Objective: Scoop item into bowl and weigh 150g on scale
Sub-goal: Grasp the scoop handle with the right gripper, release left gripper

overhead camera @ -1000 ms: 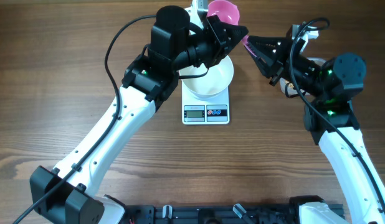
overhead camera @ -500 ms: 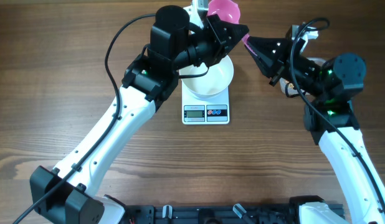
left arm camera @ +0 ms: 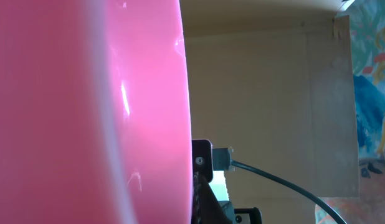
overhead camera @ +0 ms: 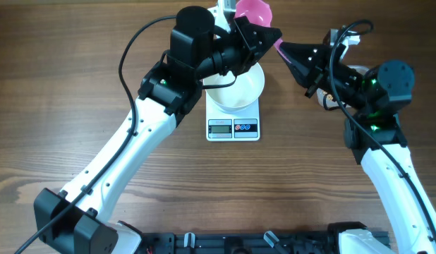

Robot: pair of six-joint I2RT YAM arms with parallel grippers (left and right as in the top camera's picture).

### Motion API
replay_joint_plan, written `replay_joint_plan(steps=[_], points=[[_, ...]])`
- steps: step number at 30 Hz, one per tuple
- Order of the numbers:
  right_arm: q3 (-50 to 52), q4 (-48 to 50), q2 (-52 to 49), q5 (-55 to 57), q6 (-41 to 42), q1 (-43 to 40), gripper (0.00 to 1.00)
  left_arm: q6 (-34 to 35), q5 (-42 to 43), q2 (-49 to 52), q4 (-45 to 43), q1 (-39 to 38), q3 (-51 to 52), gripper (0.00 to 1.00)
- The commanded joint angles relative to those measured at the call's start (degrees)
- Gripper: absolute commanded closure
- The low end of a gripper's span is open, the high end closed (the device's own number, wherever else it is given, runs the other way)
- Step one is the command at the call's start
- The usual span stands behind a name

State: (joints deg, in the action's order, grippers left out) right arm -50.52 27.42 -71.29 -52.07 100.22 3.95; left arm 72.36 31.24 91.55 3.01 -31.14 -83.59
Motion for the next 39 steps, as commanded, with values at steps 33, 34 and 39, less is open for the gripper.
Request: replay_joint_plan(steps=[33, 34, 39], points=[[-1.55, 0.35, 0.20, -3.02, 1.75, 0.17, 0.95, 0.33, 0.22, 0.07, -0.42, -0.26, -0.26, 0.96], [-1.55, 0.35, 0.17, -2.95, 1.70, 0.17, 0.96, 0.33, 0.22, 0.07, -0.42, -0.26, -0.26, 0.96], [-1.55, 0.39, 0.20, -1.88, 0.04, 0.17, 0.96, 0.33, 0.24, 0.07, -0.39, -0.26, -0.26, 0.66]])
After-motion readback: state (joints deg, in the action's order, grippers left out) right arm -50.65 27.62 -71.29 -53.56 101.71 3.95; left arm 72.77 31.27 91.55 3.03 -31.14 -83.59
